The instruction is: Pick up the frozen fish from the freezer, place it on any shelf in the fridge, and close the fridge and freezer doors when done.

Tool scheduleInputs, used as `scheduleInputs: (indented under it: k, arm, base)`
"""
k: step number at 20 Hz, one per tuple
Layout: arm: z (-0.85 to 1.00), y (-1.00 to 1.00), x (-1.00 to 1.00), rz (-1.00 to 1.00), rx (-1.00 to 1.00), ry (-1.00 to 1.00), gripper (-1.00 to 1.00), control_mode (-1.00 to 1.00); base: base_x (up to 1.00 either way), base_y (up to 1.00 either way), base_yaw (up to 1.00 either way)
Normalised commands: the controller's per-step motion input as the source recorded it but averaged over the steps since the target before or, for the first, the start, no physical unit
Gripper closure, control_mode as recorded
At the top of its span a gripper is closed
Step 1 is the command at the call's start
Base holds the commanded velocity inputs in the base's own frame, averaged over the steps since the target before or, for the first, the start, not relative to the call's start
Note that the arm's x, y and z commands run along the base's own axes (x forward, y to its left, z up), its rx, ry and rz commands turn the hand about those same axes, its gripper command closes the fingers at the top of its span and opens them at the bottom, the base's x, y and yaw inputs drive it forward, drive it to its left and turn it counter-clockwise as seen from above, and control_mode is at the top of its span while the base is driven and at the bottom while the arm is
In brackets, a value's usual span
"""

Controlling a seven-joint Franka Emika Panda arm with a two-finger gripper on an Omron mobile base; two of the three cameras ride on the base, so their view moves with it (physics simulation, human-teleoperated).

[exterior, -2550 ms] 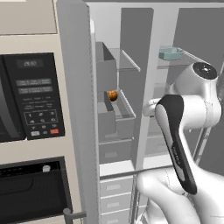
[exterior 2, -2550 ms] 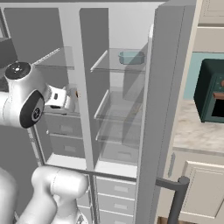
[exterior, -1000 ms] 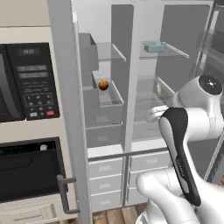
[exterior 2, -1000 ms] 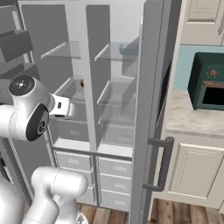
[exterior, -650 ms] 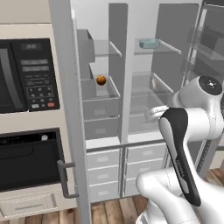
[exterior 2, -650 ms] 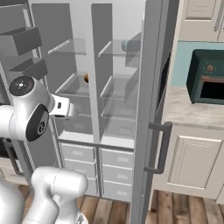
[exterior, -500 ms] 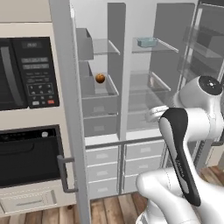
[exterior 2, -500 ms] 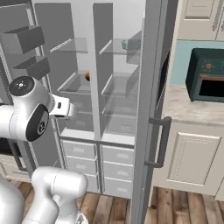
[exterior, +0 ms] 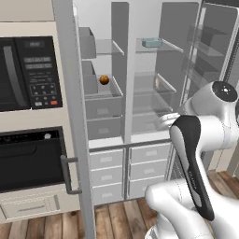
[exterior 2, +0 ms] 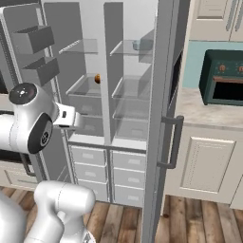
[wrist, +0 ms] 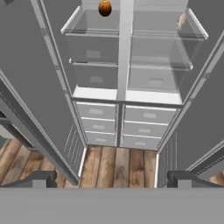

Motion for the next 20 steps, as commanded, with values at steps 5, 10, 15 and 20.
scheduleInputs:
  k: [5,10,15,20]
  arm:
    - [0.01,0.01,-0.15,0.00,0.00,0.00,-1.00,-1.00]
    - [0.10,0.36,-0.33,0.03,-0.01,-0.06,-1.00,-1.00]
    - [0.17,1.00,-0.18,-0.02,-0.07,-0.33,-1.00,-1.00]
    - [0.05,1.00,-0.68,-0.17,-0.07,-0.37,-1.00,-1.00]
  base:
    - [0.00,0.00,0.00]
    - [0.00,0.00,0.00]
    - [0.00,0.00,0.00]
    - [0.00,0.00,0.00]
